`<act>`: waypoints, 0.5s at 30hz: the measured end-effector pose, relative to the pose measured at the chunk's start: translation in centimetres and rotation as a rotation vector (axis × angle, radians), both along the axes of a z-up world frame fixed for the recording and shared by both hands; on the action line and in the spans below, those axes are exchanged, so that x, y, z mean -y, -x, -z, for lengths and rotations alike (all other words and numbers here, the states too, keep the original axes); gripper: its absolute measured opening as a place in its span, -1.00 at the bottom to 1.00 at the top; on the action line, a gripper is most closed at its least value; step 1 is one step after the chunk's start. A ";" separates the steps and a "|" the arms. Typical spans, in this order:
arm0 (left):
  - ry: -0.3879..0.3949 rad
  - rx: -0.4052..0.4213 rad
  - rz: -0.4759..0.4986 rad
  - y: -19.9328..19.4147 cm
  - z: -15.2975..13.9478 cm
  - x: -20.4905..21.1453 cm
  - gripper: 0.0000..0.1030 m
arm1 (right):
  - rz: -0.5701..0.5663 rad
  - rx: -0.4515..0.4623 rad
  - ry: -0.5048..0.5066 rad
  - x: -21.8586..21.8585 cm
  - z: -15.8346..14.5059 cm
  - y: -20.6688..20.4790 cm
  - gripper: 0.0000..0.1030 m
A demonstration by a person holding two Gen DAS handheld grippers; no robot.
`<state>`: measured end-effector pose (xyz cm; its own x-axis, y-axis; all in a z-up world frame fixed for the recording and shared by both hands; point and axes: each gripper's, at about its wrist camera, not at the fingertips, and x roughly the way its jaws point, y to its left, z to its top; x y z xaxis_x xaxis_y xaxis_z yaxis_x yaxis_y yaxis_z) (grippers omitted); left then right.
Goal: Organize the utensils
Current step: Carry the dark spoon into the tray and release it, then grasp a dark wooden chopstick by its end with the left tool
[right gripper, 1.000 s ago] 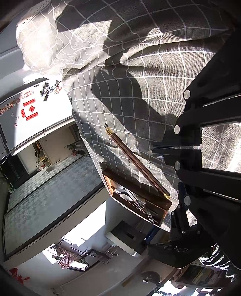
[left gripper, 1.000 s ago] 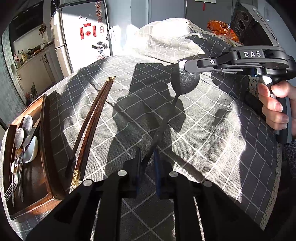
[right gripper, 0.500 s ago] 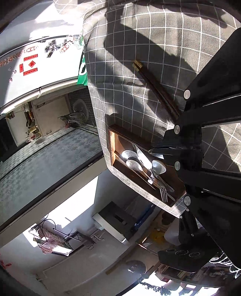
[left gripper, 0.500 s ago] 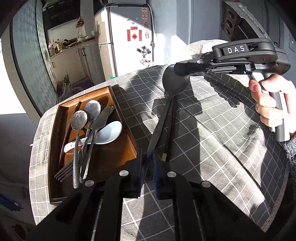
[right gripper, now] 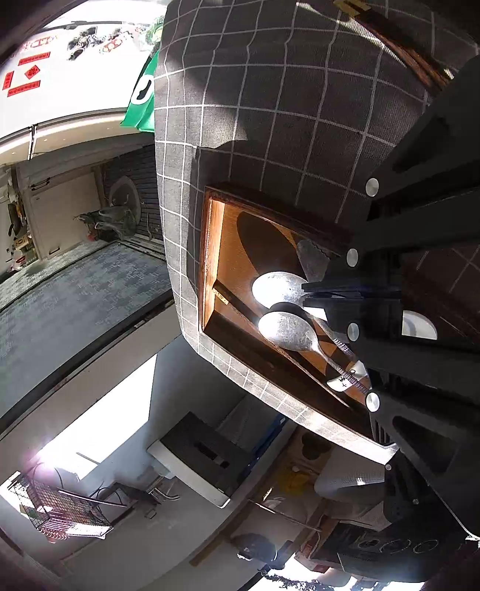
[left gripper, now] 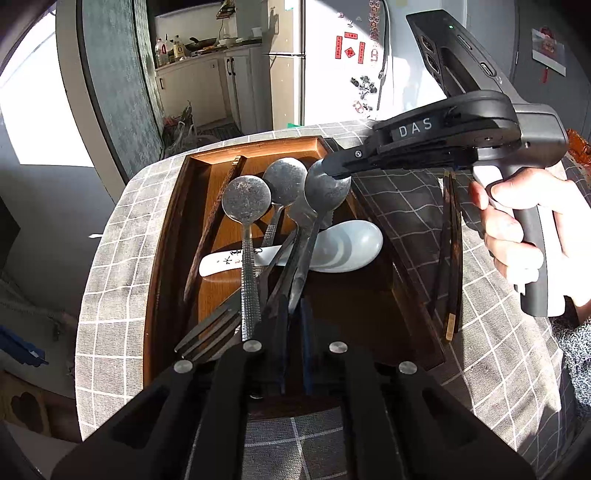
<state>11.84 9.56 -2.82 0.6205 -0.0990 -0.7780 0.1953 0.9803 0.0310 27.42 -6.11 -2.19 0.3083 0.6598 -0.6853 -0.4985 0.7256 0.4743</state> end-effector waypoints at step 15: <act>0.051 0.055 0.324 4.1 -1.2 9.1 0.04 | 0.097 0.158 -0.076 11.8 -5.2 6.4 0.53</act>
<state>7.75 0.50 -1.58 0.5916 -0.3359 -0.7329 0.4962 0.8682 0.0027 21.02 -17.95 2.99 0.4724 0.6699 -0.5728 -0.5008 0.7388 0.4510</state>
